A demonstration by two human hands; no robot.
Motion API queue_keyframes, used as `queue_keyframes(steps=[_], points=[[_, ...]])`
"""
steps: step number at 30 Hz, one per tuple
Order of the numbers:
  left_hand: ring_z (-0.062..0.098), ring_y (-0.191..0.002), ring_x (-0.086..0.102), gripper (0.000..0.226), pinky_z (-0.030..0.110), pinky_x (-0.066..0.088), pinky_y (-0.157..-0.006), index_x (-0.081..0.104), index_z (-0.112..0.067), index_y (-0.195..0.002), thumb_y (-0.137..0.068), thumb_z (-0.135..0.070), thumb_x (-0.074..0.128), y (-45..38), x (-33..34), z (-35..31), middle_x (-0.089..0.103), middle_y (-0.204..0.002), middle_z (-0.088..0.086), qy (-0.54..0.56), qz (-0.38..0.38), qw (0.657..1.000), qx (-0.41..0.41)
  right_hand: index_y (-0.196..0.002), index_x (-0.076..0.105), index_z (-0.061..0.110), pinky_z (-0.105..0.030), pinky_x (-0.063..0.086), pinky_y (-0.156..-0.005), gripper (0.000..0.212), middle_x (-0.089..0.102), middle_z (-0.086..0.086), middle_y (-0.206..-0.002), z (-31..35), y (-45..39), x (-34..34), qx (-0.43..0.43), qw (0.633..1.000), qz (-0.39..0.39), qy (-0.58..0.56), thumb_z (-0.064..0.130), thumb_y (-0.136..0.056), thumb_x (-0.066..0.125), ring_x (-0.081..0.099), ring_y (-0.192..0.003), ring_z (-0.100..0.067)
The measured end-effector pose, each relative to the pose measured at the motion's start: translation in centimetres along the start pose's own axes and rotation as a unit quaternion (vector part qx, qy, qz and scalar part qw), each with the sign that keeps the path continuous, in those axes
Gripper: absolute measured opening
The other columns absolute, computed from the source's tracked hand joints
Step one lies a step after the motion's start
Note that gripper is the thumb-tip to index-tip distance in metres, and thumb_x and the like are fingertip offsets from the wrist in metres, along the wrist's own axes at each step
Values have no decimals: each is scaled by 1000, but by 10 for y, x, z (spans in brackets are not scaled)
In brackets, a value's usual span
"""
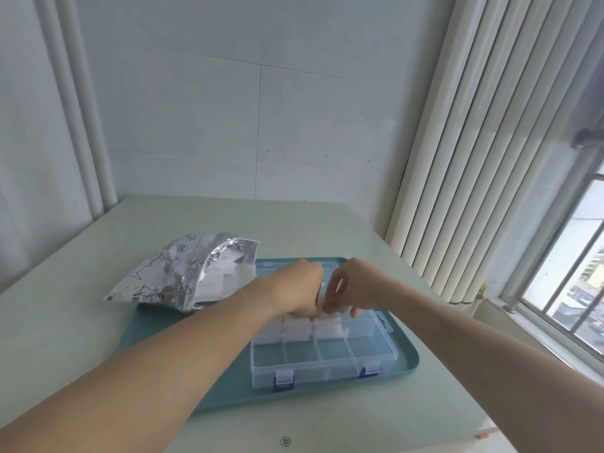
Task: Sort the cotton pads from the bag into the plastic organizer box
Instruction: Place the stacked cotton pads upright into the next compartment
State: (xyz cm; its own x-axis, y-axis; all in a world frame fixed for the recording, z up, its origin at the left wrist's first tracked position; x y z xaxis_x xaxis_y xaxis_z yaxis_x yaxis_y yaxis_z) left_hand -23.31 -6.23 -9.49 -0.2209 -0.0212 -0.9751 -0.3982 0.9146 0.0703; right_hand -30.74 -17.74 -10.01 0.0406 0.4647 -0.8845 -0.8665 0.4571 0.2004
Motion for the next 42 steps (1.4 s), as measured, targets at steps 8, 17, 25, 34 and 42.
queue_keyframes(steps=[8, 17, 25, 34, 42], points=[[18, -75, 65, 20, 32, 57, -73, 79, -16, -90, -78, -32, 77, -8, -3, 7, 75, -89, 0, 1, 40, 999, -8, -101, 76, 31, -28, 56, -76, 36, 68, 13, -94, -1, 5, -6, -137, 990, -25, 22, 27, -69, 92, 69, -81, -15], [24, -56, 55, 33, 30, 47, -52, 74, -10, -72, -79, -43, 73, -5, 6, 10, 64, -64, 2, 14, -4, 1000, -11, -116, 75, 33, -26, 45, -76, 41, 63, 12, -96, -5, -4, -5, -160, 969, 34, 183, 54, -81, 77, 53, -78, -4], [16, -79, 70, 26, 29, 58, -69, 77, -19, -96, -81, -40, 73, -4, 4, 18, 73, -91, -3, 66, 47, 996, -27, -115, 77, 23, -17, 45, -74, 34, 76, 5, -106, 6, 3, 2, -161, 969, 55, 182, 43, -88, 74, 61, -83, -10], [8, -61, 64, 16, 23, 51, -64, 72, -15, -78, -92, -20, 65, 31, -39, 78, 70, -68, -8, 239, -284, 927, -49, -94, 80, 22, -28, 55, -89, 11, 76, 6, -94, 12, -6, -43, -103, 986, -113, 59, 25, -90, 71, 70, -89, -15], [31, -95, 55, 26, 39, 45, -82, 67, -16, -101, -80, -31, 74, 55, -11, 155, 62, -95, 2, 74, -386, 906, -157, -122, 68, 9, -36, 51, -99, 53, 68, -7, -120, 30, -76, 3, 8, 993, 8, 120, 49, -88, 71, 64, -110, -27]])
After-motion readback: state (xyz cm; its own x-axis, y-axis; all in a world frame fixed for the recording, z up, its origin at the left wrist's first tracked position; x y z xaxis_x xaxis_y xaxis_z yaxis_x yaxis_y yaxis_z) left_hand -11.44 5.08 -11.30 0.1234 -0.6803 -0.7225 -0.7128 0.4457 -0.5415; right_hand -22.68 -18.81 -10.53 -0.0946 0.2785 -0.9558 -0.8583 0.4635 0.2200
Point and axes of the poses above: each hand's wrist, its own y-axis away from the middle knuckle, its own x-axis out of the palm, z = x × y, the point moved 3 cm from there along -y, towards the middle knuckle
